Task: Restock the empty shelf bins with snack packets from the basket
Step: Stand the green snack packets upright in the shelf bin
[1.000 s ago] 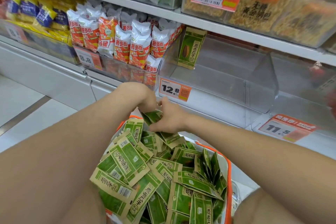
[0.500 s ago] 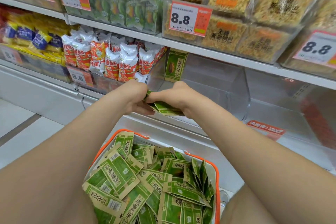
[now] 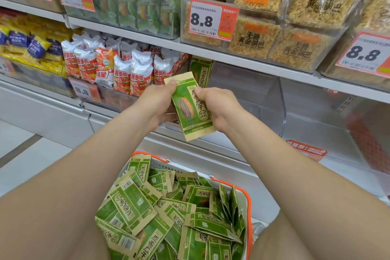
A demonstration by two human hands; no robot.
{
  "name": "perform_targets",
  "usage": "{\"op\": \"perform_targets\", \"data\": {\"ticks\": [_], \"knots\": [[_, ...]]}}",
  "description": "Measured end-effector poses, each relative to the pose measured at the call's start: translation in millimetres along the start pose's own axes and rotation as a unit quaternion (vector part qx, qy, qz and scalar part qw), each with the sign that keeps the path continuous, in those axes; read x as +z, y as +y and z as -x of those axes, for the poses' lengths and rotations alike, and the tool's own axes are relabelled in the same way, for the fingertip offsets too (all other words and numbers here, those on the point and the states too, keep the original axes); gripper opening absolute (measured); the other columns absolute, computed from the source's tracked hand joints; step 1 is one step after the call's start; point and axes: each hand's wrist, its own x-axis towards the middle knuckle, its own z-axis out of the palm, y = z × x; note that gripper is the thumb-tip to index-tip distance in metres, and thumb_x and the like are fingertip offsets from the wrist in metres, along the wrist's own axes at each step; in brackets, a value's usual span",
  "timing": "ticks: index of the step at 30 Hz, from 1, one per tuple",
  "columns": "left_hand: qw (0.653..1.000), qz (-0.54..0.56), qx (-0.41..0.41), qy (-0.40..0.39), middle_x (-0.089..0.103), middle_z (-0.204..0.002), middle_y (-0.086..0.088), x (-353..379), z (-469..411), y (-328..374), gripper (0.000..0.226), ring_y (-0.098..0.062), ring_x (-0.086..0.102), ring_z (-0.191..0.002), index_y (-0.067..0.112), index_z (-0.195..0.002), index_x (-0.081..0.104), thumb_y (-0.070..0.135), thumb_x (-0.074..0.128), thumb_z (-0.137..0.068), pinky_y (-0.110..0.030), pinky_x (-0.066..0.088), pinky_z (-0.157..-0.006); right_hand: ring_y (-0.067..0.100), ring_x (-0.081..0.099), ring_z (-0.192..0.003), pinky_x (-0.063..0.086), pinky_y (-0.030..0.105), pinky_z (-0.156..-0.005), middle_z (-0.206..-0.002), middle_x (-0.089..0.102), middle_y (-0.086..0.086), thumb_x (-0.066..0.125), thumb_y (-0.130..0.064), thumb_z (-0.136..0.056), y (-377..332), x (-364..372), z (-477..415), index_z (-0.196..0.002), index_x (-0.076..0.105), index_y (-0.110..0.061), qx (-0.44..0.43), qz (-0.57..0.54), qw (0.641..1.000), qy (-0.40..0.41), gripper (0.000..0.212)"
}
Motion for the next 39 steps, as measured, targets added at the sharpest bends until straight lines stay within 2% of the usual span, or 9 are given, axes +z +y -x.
{"op": "perform_targets", "data": {"ticks": [5, 9, 15, 19, 22, 29, 32, 34, 39], "knots": [[0.999, -0.022, 0.017, 0.017, 0.077, -0.099, -0.01, 4.6, -6.8, -2.9, 0.023, -0.025, 0.074, -0.085, 0.011, -0.115, 0.066, 0.021, 0.046, -0.112, -0.047, 0.059, -0.09, 0.019, 0.076, -0.074, 0.06, 0.031, -0.058, -0.09, 0.08, 0.006, 0.068, -0.024, -0.102, 0.4, -8.5, 0.2, -0.115, 0.074, -0.01, -0.038, 0.084, 0.992, -0.086, 0.02], [0.992, -0.104, 0.068, 0.003, 0.079, -0.091, -0.004, 4.5, -11.4, -1.9, 0.026, -0.018, 0.075, -0.079, 0.014, -0.105, 0.071, 0.026, 0.049, -0.111, -0.031, 0.059, -0.072, 0.021, 0.074, -0.07, 0.059, 0.029, -0.057, -0.084, 0.078, 0.01, 0.062, -0.023, -0.105, -0.4, -11.6, -4.7, -0.101, 0.076, 0.001, -0.09, 0.135, 0.984, -0.078, 0.028], [0.988, -0.14, 0.065, 0.008, 0.078, -0.103, -0.01, 11.7, -21.2, -7.1, 0.028, -0.023, 0.074, -0.088, 0.013, -0.116, 0.068, 0.029, 0.045, -0.112, -0.042, 0.061, -0.082, 0.026, 0.077, -0.076, 0.066, 0.04, -0.068, -0.089, 0.08, 0.015, 0.062, -0.026, -0.105, -6.1, -5.8, -5.8, -0.107, 0.074, 0.0, -0.084, 0.123, 0.985, -0.084, 0.029], [0.898, -0.364, 0.236, 0.068, 0.067, -0.099, -0.01, 16.8, -17.8, -8.9, 0.036, -0.029, 0.063, -0.093, 0.007, -0.1, 0.06, 0.029, 0.035, -0.113, -0.04, 0.043, -0.077, 0.027, 0.076, -0.078, 0.064, 0.051, -0.082, -0.096, 0.08, 0.015, 0.06, -0.022, -0.105, -13.2, 0.6, -8.7, -0.107, 0.071, -0.002, -0.054, 0.075, 0.994, -0.064, 0.023], [0.88, -0.377, 0.267, 0.113, 0.066, -0.096, -0.01, 15.7, -18.9, -9.5, 0.044, -0.03, 0.061, -0.092, 0.005, -0.096, 0.061, 0.036, 0.034, -0.112, -0.037, 0.034, -0.075, 0.028, 0.074, -0.082, 0.06, 0.053, -0.091, -0.092, 0.078, 0.015, 0.06, -0.019, -0.103, -13.4, 7.4, -9.8, -0.096, 0.071, -0.005, -0.046, 0.052, 0.996, -0.052, 0.019], [0.906, -0.365, 0.214, -0.015, 0.069, -0.095, 0.001, 11.0, 0.5, -15.3, 0.063, -0.021, 0.073, -0.072, 0.02, -0.128, 0.039, 0.072, 0.055, -0.095, -0.035, 0.056, -0.051, 0.032, 0.076, -0.082, 0.064, 0.054, -0.079, -0.088, 0.078, 0.007, 0.064, -0.04, -0.07, 3.7, -2.8, -46.9, -0.091, 0.075, -0.013, -0.075, 0.055, 0.992, 0.079, 0.036], [0.881, -0.394, 0.261, -0.037, 0.066, -0.108, 0.009, 2.0, -1.7, -14.8, 0.083, -0.009, 0.068, -0.094, 0.025, -0.14, 0.037, 0.075, 0.069, -0.083, -0.02, 0.05, -0.069, 0.026, 0.077, -0.074, 0.066, 0.043, -0.064, -0.091, 0.079, 0.012, 0.074, -0.02, -0.086, -9.6, -9.1, -18.7, -0.098, 0.072, -0.009, -0.006, 0.014, 0.999, 0.05, 0.016], [0.862, -0.402, 0.304, -0.051, 0.064, -0.106, 0.016, -2.7, -0.1, -13.4, 0.087, -0.001, 0.064, -0.094, 0.028, -0.14, 0.037, 0.07, 0.079, -0.077, -0.011, 0.046, -0.068, 0.024, 0.077, -0.066, 0.06, 0.034, -0.052, -0.086, 0.079, 0.014, 0.067, -0.017, -0.101, -10.0, -16.2, -19.3, -0.102, 0.07, -0.005, 0.016, 0.014, 0.999, 0.026, 0.012], [0.856, -0.391, 0.338, -0.019, 0.06, -0.1, 0.014, -0.5, -5.4, -21.6, 0.087, -0.006, 0.062, -0.089, 0.025, -0.137, 0.039, 0.06, 0.088, -0.074, -0.011, 0.041, -0.066, 0.032, 0.079, -0.08, 0.064, 0.041, -0.064, -0.091, 0.079, 0.015, 0.056, -0.042, -0.107, -9.5, -24.0, -17.2, -0.116, 0.071, -0.008, 0.039, 0.077, 0.994, -0.07, 0.038]]}}
